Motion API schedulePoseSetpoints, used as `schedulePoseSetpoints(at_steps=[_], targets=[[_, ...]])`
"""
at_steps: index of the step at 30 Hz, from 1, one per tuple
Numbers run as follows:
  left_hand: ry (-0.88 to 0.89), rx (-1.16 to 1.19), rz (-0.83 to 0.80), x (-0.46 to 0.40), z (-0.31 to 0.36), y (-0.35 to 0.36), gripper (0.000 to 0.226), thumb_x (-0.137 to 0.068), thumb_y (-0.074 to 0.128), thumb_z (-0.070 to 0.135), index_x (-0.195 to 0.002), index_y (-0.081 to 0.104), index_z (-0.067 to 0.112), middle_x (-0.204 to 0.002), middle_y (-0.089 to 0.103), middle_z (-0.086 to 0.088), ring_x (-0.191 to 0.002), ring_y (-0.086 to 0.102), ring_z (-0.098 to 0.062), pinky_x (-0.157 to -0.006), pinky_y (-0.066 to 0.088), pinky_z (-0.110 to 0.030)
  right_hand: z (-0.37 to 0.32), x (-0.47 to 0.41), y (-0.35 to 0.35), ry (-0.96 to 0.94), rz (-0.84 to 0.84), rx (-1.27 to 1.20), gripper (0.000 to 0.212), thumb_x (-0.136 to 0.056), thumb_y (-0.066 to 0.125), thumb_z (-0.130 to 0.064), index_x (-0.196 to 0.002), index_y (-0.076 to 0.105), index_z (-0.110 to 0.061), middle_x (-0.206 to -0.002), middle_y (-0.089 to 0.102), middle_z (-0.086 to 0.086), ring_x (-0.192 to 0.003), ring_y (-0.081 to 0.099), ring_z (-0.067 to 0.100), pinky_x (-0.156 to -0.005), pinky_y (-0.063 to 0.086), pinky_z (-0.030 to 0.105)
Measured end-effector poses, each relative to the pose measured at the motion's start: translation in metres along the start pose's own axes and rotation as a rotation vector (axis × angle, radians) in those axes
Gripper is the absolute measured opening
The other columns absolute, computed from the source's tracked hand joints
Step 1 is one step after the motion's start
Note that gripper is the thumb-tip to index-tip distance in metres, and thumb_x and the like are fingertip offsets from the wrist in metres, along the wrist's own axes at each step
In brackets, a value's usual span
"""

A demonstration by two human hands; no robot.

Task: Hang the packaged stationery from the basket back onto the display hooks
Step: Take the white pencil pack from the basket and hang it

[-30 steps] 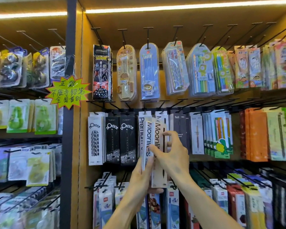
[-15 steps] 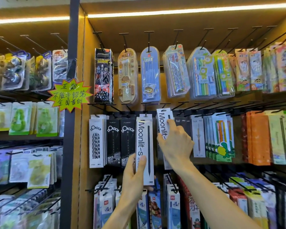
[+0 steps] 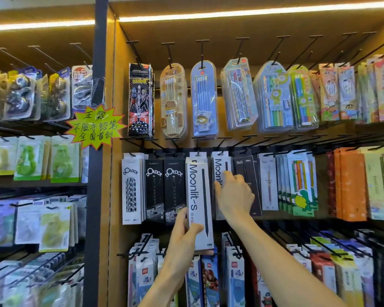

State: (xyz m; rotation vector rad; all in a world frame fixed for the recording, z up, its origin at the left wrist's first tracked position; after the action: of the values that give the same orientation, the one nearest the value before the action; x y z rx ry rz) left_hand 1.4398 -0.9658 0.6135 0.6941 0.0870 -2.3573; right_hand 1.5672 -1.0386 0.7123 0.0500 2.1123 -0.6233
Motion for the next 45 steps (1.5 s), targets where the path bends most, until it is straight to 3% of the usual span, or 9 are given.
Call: schedulePoseSetpoints(at_steps=[4, 7, 14, 17, 21, 24, 30, 36, 45], targets=[[0.018, -0.066, -0.034, -0.006, -0.011, 0.008, 0.062, -0.091, 0.066, 0.038, -0.150, 0.045, 0.036, -0.146, 0.057, 0.003, -0.137, 0.054, -0.024, -0.100, 0.058, -0.044, -0.002, 0.058, -0.022, -0.015, 0.034, -0.394, 0.051, -0.091, 0.054, -0.071, -0.128, 0.047, -0.035, -0.117, 0.062, -0.011, -0.098, 0.065, 0.014, -0.078, 0.054, 0.037], [0.030, -0.050, -0.091, -0.011, -0.017, 0.024, 0.078, -0.090, 0.069, 0.058, -0.157, 0.035, 0.038, -0.160, 0.045, 0.002, -0.148, 0.042, -0.015, -0.117, 0.045, -0.044, -0.002, 0.078, -0.030, -0.097, 0.080, -0.223, 0.060, -0.082, 0.068, -0.069, -0.125, 0.040, -0.037, -0.112, 0.059, -0.012, -0.094, 0.066, 0.015, -0.073, 0.057, 0.037], [0.043, -0.041, -0.119, -0.028, -0.003, 0.044, 0.068, -0.084, 0.075, 0.055, -0.146, 0.047, 0.047, -0.135, 0.067, -0.002, -0.124, 0.066, -0.026, -0.098, 0.058, -0.055, 0.005, 0.037, -0.036, -0.088, 0.136, -0.069, 0.056, -0.088, 0.067, -0.055, -0.139, 0.046, -0.040, -0.114, 0.055, -0.004, -0.095, 0.066, 0.023, -0.069, 0.056, 0.036], [0.124, -0.118, -0.074, -0.035, 0.003, 0.045, 0.061, -0.097, 0.071, 0.030, -0.147, 0.041, 0.047, -0.109, 0.075, -0.003, -0.103, 0.076, -0.020, -0.098, 0.059, -0.047, 0.001, 0.022, -0.036, -0.087, 0.113, -0.013, 0.055, -0.091, 0.064, -0.054, -0.141, 0.048, -0.039, -0.115, 0.050, -0.001, -0.098, 0.063, 0.024, -0.071, 0.054, 0.036], [0.118, -0.151, -0.073, -0.034, 0.007, 0.043, 0.066, -0.098, 0.068, 0.007, -0.148, 0.041, 0.040, -0.111, 0.070, -0.008, -0.091, 0.079, -0.020, -0.079, 0.063, -0.031, -0.002, 0.017, -0.032, -0.099, 0.052, 0.067, 0.055, -0.093, 0.061, -0.053, -0.144, 0.047, -0.038, -0.120, 0.047, 0.002, -0.106, 0.058, 0.023, -0.076, 0.048, 0.035], [0.100, -0.164, -0.058, -0.033, 0.005, 0.042, 0.068, -0.098, 0.069, 0.008, -0.151, 0.040, 0.039, -0.104, 0.069, -0.008, -0.086, 0.079, -0.023, -0.078, 0.065, -0.036, -0.003, 0.015, -0.028, -0.099, 0.045, 0.099, 0.056, -0.093, 0.061, -0.052, -0.146, 0.046, -0.038, -0.123, 0.047, 0.003, -0.109, 0.056, 0.025, -0.078, 0.048, 0.036], [0.162, -0.513, 0.024, -0.026, 0.001, 0.030, 0.063, -0.097, 0.070, 0.030, -0.150, 0.039, 0.045, -0.119, 0.062, 0.015, -0.099, 0.069, -0.002, -0.088, 0.059, -0.026, -0.004, -0.009, 0.000, -0.079, -0.029, 0.167, 0.052, -0.094, 0.064, -0.046, -0.141, 0.050, -0.029, -0.132, 0.046, 0.012, -0.113, 0.055, 0.032, -0.084, 0.050, 0.040], [0.183, -0.602, 0.032, -0.017, -0.010, 0.019, 0.057, -0.101, 0.063, 0.027, -0.150, 0.041, 0.048, -0.138, 0.056, 0.012, -0.120, 0.060, -0.006, -0.104, 0.054, -0.038, 0.002, -0.011, 0.029, -0.047, -0.041, 0.180, 0.051, -0.096, 0.065, -0.038, -0.142, 0.046, -0.026, -0.139, 0.042, 0.014, -0.116, 0.055, 0.035, -0.082, 0.052, 0.041], [0.359, -0.752, 0.022, 0.041, -0.038, 0.027, 0.048, -0.103, 0.061, 0.025, -0.148, 0.049, 0.039, -0.132, 0.055, 0.014, -0.121, 0.057, -0.004, -0.103, 0.051, -0.030, 0.070, 0.117, -0.011, -0.121, -0.046, -0.105, 0.054, -0.095, 0.062, -0.050, -0.145, 0.049, -0.034, -0.119, 0.053, -0.003, -0.107, 0.059, 0.019, -0.070, 0.047, 0.031]])
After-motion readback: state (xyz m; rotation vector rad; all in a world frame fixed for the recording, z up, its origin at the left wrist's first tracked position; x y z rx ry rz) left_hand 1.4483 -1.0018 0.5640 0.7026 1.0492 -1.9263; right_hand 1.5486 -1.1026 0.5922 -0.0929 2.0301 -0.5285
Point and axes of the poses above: each hand's wrist, its own x-axis away from the middle knuckle, its own y-axis out of the palm, z = x × y, the point moved 3 cm from there along -x, towards the middle knuckle
